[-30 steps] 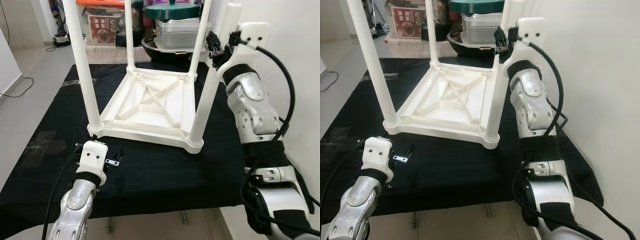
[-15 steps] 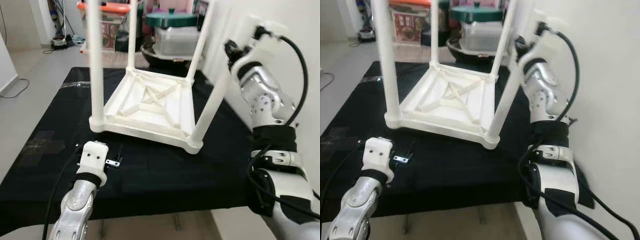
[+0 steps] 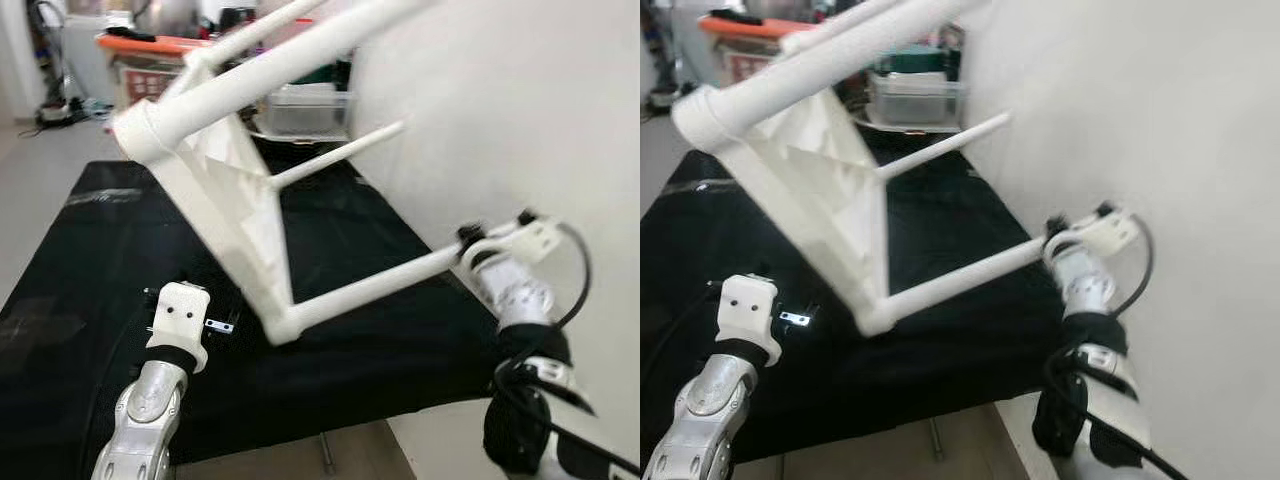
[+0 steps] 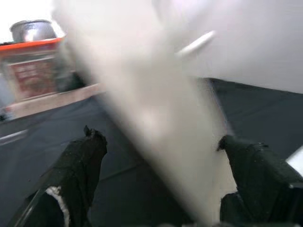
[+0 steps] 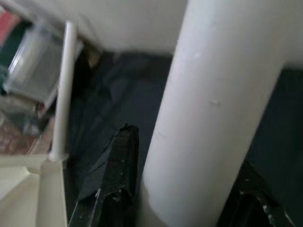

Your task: Building children table

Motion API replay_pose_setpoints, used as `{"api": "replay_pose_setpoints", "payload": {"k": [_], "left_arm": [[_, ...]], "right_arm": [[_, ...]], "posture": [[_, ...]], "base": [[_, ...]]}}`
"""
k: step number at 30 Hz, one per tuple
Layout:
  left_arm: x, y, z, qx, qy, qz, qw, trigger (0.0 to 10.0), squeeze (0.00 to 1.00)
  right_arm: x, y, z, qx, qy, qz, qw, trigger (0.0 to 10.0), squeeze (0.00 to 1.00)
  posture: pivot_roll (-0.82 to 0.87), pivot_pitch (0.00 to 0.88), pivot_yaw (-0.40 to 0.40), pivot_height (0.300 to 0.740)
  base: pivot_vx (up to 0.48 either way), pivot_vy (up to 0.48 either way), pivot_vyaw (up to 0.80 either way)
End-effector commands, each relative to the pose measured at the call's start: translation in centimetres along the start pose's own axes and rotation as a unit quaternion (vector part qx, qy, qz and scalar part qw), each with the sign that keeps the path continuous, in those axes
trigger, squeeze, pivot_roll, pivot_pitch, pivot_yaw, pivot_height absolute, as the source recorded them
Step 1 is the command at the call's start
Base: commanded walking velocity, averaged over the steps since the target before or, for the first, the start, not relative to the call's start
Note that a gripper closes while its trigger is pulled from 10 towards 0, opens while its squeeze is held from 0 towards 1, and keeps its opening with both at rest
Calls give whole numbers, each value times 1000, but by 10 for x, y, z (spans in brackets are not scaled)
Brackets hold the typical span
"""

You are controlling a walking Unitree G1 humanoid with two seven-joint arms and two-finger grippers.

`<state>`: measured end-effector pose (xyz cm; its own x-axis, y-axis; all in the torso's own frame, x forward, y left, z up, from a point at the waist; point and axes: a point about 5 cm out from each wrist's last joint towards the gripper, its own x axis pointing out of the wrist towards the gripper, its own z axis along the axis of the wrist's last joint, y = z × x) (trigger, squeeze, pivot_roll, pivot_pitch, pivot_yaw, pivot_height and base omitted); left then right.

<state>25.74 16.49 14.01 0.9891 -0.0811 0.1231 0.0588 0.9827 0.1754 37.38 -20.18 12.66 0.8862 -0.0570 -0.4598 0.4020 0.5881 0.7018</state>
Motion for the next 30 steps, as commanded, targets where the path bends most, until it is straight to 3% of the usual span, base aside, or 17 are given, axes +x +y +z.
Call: {"api": "replay_pose_setpoints", "payload": {"k": [1, 2, 3, 4, 7, 8, 10, 11, 12, 16, 20, 23, 26, 28, 30], "left_arm": [[2, 0, 1, -1, 2, 5, 1000, 10000, 0], [1, 1, 1, 0, 2, 5, 1000, 10000, 0], [1, 1, 1, 0, 2, 5, 1000, 10000, 0], [1, 1, 2, 2, 1, 6, 1000, 10000, 0], [0, 2, 2, 2, 1, 8, 1000, 10000, 0], [0, 2, 2, 3, 1, 10, 1000, 10000, 0], [-1, 3, 2, 4, 1, 11, 1000, 10000, 0], [-1, 4, 2, 5, 2, 12, 1000, 10000, 0], [-2, 4, 2, 5, 2, 13, 1000, 10000, 0], [-2, 3, 2, 6, 2, 13, 1000, 10000, 0], [-1, 3, 1, 0, 4, 12, 1000, 10000, 0], [0, 3, 1, -1, 5, 12, 1000, 10000, 0], [0, 4, 0, 2, 7, 9, 1000, 10000, 0], [0, 4, 0, 2, 7, 9, 1000, 10000, 0], [1, 5, -2, 4, 9, 7, 1000, 10000, 0]], "right_arm": [[-1, -37, -84, -166, 192, -90, 963, 0, 0], [-2, -27, -101, -181, 221, -72, 956, 0, 0], [-2, -27, -101, -181, 221, -72, 956, 0, 0], [-4, -13, -114, -190, 240, -54, 951, 0, 0], [-5, 1, -123, -196, 252, -37, 947, 0, 0], [-6, 11, -125, -206, 252, -33, 945, 10000, 0], [-5, 16, -120, -199, 240, -40, 949, 10000, 0], [-4, 17, -114, -196, 220, -52, 954, 10000, 196], [-3, 15, -107, -185, 207, -62, 959, 10000, 1000], [-2, 13, -100, -173, 200, -68, 962, 10000, 1000], [-9, -16, -67, -134, 174, -115, 969, 10000, 1000], [-13, -25, -62, -131, 174, -129, 967, 10000, 1000], [-26, -13, -56, -162, 189, -65, 966, 10000, 1000], [-26, -13, -56, -162, 189, -65, 966, 10000, 1000], [-41, -20, -50, -163, 209, -48, 963, 10000, 1000]], "posture": [[21, 0, -78, 740], [21, 0, -78, 740], [21, 0, -78, 740], [45, 0, -90, 740], [45, 0, -90, 740], [53, 0, -94, 740], [56, 0, -97, 740], [56, 0, -97, 740], [52, 0, -97, 740], [52, 0, -97, 740], [25, 0, -85, 740], [24, 0, -81, 740], [5, 0, -66, 740], [5, 0, -66, 740], [-10, 0, -63, 740]], "base": [[0, 0, 0], [0, 0, 0], [0, 0, 0], [0, 0, 0], [0, 0, 0], [0, 0, 0], [0, 0, 0], [0, 0, 0], [0, 0, 0], [0, 0, 0], [0, 0, 0], [0, 0, 0], [0, 0, 0], [0, 0, 0], [0, 0, 0]]}}
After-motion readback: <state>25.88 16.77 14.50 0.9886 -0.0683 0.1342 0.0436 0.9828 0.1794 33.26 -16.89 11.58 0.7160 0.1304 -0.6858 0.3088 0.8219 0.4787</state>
